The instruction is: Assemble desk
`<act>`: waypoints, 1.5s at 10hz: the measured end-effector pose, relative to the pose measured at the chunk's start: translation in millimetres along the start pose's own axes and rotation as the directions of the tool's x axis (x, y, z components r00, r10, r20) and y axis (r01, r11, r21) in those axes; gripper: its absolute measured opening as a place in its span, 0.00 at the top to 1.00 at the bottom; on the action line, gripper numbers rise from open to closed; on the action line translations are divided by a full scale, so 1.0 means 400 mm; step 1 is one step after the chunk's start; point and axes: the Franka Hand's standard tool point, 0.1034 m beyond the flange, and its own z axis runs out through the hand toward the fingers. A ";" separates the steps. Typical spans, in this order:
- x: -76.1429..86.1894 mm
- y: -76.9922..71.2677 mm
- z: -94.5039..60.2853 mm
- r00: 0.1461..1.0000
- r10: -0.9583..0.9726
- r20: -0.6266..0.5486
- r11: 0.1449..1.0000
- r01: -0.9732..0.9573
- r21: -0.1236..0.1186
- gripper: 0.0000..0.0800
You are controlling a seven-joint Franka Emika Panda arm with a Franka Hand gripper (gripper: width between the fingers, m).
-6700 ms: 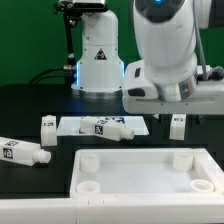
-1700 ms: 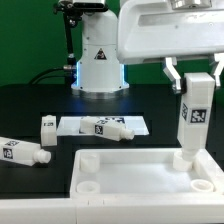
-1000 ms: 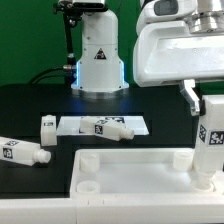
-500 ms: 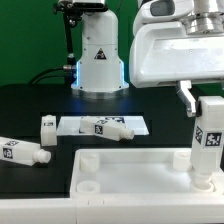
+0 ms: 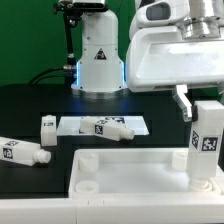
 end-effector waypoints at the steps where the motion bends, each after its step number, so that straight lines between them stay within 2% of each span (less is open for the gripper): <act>1: -0.002 -0.001 0.002 1.000 -0.001 0.000 1.000 0.001 0.000 0.64; 8: -0.006 -0.007 0.010 1.000 -0.008 -0.031 1.000 0.008 0.000 0.63; 9: -0.005 -0.007 0.011 1.000 -0.006 -0.002 1.000 0.006 0.001 0.42; 10: 0.023 -0.002 0.001 1.000 0.001 -0.002 1.000 -0.001 0.002 0.24; 11: 0.034 0.005 0.003 0.999 0.009 0.037 1.000 -0.009 0.002 0.24; 13: 0.056 -0.007 0.008 0.979 0.021 0.202 1.000 -0.024 0.010 0.19; 15: 0.041 0.000 0.014 0.951 0.023 0.308 1.000 -0.027 0.007 0.19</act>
Offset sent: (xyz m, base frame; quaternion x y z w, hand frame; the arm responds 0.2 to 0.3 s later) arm -0.0066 0.0075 -0.0138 0.0171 0.0121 0.0139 0.9997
